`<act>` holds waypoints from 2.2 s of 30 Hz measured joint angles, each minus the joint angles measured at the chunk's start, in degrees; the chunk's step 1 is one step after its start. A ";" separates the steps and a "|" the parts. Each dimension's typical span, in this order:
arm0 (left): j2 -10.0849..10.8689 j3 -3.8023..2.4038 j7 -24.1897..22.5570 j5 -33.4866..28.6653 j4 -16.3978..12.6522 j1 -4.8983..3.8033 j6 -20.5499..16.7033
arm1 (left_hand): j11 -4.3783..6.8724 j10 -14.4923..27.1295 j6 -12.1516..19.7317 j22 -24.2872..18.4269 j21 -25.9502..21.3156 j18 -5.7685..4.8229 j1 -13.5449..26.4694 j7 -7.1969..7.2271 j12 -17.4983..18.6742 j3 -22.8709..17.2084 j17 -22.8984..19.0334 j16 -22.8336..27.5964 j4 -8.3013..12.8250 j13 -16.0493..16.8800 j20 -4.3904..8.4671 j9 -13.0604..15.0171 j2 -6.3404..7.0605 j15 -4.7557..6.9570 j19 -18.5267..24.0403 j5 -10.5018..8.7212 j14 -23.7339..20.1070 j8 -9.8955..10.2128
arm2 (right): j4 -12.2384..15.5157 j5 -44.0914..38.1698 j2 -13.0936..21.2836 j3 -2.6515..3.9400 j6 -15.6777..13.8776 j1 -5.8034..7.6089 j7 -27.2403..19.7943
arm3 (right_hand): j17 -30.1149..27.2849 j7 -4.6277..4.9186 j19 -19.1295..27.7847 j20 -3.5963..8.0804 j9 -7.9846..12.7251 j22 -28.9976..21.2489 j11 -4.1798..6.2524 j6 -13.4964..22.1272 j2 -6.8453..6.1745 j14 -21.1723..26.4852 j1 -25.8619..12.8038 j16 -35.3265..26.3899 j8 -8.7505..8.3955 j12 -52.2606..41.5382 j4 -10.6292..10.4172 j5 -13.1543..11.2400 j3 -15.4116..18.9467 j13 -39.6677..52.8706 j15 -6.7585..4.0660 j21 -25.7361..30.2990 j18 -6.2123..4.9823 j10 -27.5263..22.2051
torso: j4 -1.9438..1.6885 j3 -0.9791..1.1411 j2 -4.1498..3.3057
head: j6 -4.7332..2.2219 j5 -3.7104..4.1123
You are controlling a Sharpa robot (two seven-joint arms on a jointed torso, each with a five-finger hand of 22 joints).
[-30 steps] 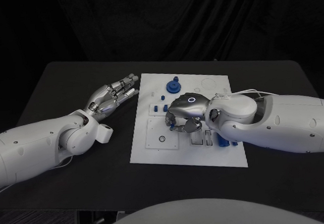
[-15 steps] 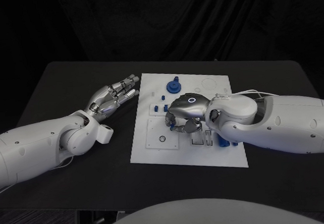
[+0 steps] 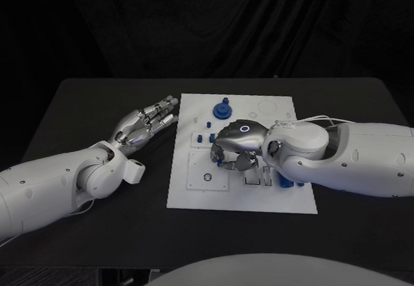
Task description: Assemble the parts on the task board
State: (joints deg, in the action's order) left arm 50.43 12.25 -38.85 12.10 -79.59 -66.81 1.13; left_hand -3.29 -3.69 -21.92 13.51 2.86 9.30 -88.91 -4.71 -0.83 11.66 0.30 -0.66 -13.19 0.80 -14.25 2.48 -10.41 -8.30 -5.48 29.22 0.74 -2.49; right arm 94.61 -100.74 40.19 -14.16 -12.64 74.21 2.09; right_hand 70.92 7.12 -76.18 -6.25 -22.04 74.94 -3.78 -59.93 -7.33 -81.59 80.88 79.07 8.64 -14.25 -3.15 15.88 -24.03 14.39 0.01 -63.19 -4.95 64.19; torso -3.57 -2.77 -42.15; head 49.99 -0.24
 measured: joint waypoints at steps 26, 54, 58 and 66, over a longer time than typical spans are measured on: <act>-0.06 0.00 0.00 0.00 0.03 0.08 0.70 | -0.21 0.21 -0.55 0.23 0.23 -0.01 0.00 -0.55 0.00 -0.32 0.00 0.00 -0.01 -0.04 -0.20 0.06 0.00 -0.41 -0.20 0.21 0.00 0.00 | -0.70 0.00 -0.10 0.02 0.12 -0.24 0.06 | -0.11 0.00 0.00 0.00 -0.04 -0.01 0.00 0.01 0.00 0.00 0.00 -0.05 -0.12 0.22 0.16 0.00 0.16 0.00 0.00 0.00 0.01 0.00 | 0.06 0.01 -0.01 | 0.00 -0.01; -0.29 0.00 -0.01 -0.01 0.36 0.17 1.23 | -0.20 0.21 -1.06 0.34 0.23 -0.01 -0.22 -0.79 0.00 -0.64 0.00 0.00 0.31 -0.03 -0.41 0.10 -0.22 -0.61 -0.41 0.44 0.21 -0.23 | -1.50 -0.01 -0.35 0.01 0.08 -1.07 -0.01 | -0.66 0.72 0.00 0.00 0.87 -0.03 -0.93 1.12 0.01 -0.16 0.01 -0.05 -1.45 2.00 0.31 0.01 0.00 -0.55 0.16 0.41 0.00 -1.56 | -0.05 0.04 0.03 | 0.00 -0.07; -0.30 0.00 -0.01 -0.01 0.42 0.20 1.31 | -0.20 0.21 -1.26 0.34 0.23 -0.01 -0.40 -0.84 0.00 -0.63 0.00 0.00 0.31 -0.03 -0.41 0.13 -0.41 -0.61 -0.41 0.44 0.21 -0.23 | -1.47 -0.01 -0.31 0.01 0.06 -1.07 -0.01 | -0.81 0.72 0.00 0.00 0.92 -0.03 -1.02 1.12 0.01 -0.16 0.01 -0.05 -1.63 2.18 0.31 0.01 0.00 -0.61 0.16 0.41 0.00 -1.90 | -0.01 0.06 0.01 | 0.00 -0.13; -0.30 0.00 -0.01 -0.01 0.47 0.25 1.41 | -0.21 0.21 -1.33 0.33 0.23 0.00 -0.44 -0.92 0.00 -0.80 0.00 0.00 0.47 -0.03 -0.41 0.16 -0.44 -0.61 -0.40 0.44 0.21 -0.23 | -1.30 -0.02 -0.22 0.01 0.04 -1.09 -0.01 | -1.38 0.92 0.52 -0.52 2.08 -0.03 -1.67 4.44 -0.79 0.36 -0.80 -0.30 -3.84 3.45 0.31 0.01 0.00 -0.94 0.67 1.51 0.00 -5.23 | 0.01 0.06 0.00 | 0.00 -0.16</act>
State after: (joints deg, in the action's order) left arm 50.12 12.25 -38.86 12.09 -79.12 -66.56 2.54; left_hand -3.49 -3.48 -23.25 13.85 3.08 9.30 -89.35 -5.63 -0.83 10.86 0.30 -0.66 -12.72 0.76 -14.66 2.64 -10.85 -8.91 -5.88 29.66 0.95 -2.72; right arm 93.31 -100.76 39.97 -14.15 -12.60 73.12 2.08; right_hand 69.54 8.04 -75.66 -6.77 -19.96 74.91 -5.45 -55.50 -8.12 -81.23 80.09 78.77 4.80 -10.81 -2.84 15.89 -24.03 13.45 0.68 -61.68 -4.94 58.96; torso -3.57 -2.71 -42.15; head 49.99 -0.40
